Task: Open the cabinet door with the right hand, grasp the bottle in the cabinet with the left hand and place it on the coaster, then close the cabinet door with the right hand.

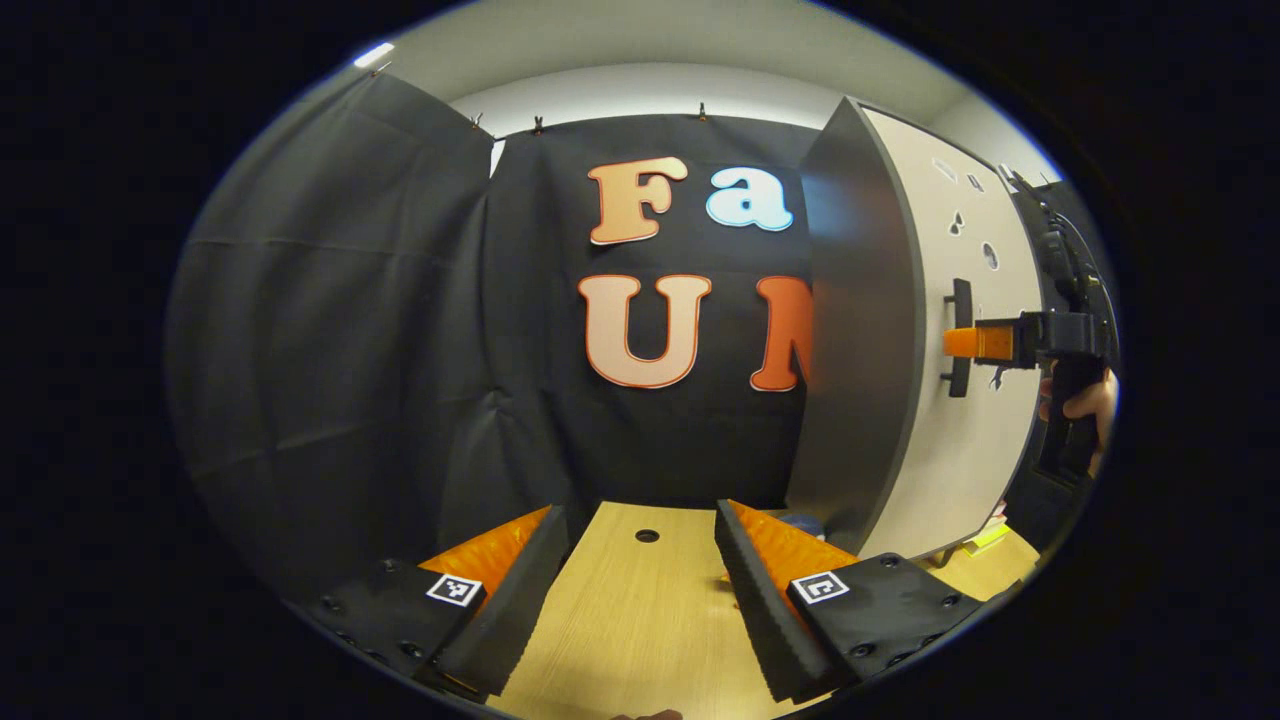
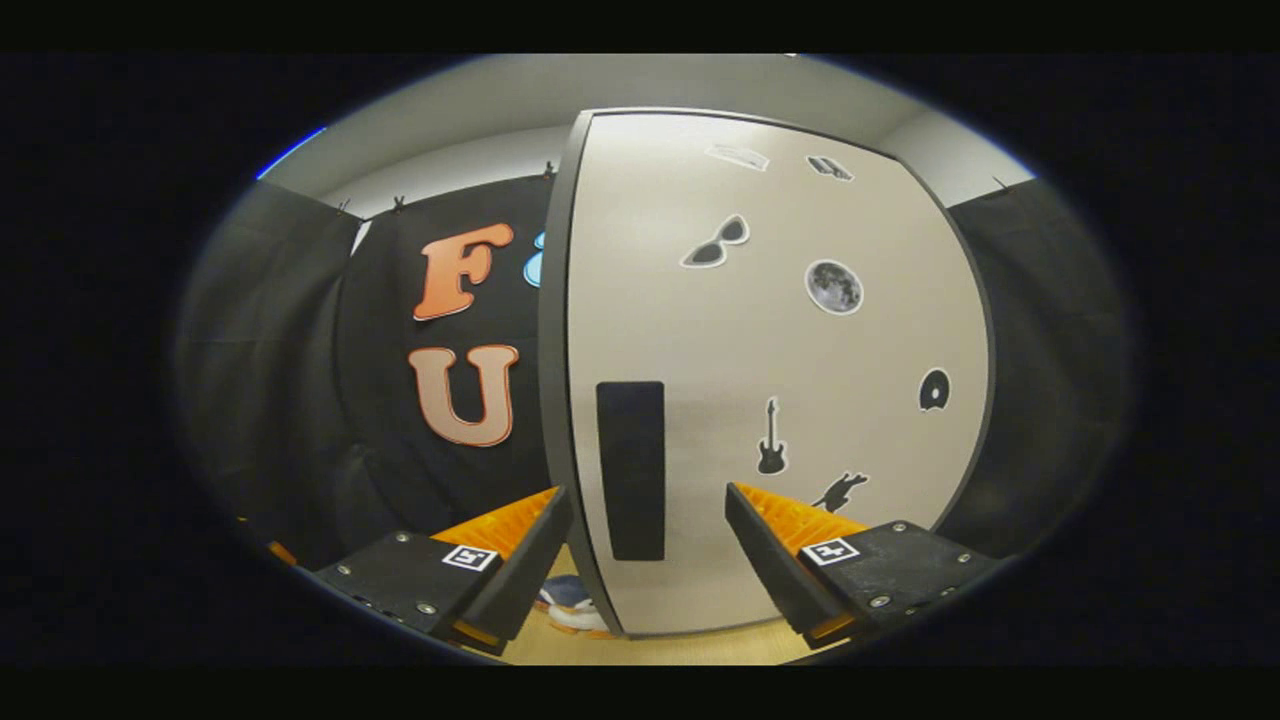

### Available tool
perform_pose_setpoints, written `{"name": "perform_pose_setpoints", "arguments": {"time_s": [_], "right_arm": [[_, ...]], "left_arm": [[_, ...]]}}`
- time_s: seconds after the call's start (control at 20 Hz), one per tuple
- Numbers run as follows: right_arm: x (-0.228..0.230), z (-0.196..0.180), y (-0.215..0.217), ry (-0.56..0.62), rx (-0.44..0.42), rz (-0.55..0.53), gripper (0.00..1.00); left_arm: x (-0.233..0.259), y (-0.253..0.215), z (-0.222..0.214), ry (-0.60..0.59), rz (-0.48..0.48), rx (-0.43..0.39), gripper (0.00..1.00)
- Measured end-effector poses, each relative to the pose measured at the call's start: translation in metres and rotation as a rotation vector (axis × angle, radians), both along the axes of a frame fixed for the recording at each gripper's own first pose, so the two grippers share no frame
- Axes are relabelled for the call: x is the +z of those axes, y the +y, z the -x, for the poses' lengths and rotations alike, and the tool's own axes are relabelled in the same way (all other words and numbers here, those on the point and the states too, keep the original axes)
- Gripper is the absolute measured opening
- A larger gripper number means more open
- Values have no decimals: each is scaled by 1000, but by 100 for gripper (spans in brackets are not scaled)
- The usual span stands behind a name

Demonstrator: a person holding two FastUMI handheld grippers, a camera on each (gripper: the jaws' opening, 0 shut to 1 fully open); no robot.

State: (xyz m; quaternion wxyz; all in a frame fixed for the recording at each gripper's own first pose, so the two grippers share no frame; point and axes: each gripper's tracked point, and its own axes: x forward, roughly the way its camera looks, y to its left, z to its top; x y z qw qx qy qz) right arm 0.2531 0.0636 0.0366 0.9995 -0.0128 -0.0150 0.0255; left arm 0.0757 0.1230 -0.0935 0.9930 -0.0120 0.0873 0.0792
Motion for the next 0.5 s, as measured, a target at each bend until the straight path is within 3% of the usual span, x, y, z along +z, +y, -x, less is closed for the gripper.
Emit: {"name": "perform_pose_setpoints", "arguments": {"time_s": [0.2,0.4,0.45,0.5], "right_arm": [[-3,-18,1,-1,-29,17,88],[-5,-18,3,4,-38,15,65],[-7,-18,0,9,-51,23,49],[-6,-17,0,7,-51,18,44]], "left_arm": [[-6,11,-3,14,-6,12,97],[-9,18,-3,19,-10,15,97],[-9,19,-3,22,-8,14,97],[-9,18,-2,21,-8,13,97]]}}
